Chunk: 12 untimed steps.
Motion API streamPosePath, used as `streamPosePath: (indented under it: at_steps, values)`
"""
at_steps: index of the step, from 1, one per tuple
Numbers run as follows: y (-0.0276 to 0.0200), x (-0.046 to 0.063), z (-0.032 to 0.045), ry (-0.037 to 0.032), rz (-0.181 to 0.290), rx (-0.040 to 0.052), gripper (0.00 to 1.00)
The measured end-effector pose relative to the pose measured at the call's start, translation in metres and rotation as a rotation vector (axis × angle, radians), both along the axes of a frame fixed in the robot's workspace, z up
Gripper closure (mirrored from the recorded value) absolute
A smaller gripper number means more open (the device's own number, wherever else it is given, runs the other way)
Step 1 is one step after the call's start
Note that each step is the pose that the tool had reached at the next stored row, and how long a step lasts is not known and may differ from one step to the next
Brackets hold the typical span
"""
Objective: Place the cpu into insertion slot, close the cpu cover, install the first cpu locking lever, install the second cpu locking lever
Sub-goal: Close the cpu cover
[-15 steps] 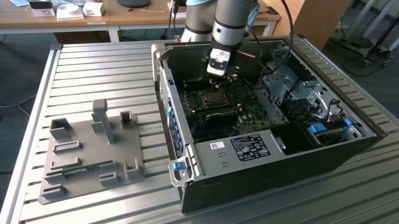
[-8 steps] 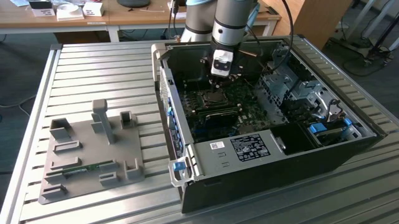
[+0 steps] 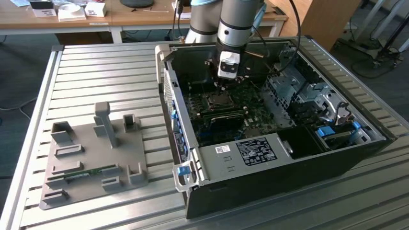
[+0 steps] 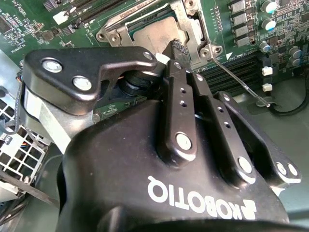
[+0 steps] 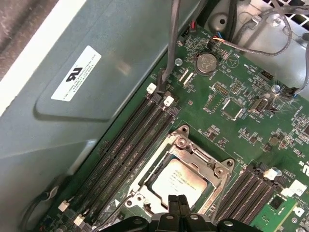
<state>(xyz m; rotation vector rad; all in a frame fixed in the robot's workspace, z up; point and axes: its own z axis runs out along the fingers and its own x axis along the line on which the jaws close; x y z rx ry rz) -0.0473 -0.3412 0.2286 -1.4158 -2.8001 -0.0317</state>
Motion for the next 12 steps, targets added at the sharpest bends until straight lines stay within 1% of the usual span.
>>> streamPosePath:
  at_steps: [5, 8, 12]
  values:
    - [0.0, 0.0, 0.0, 0.0, 0.007, 0.0002, 0.89]
    - [0.0, 0.0, -0.0001, -0.0001, 0.035, 0.0004, 0.89]
    - [0.0, 0.0, 0.0, 0.0, 0.09, 0.0003, 0.89]
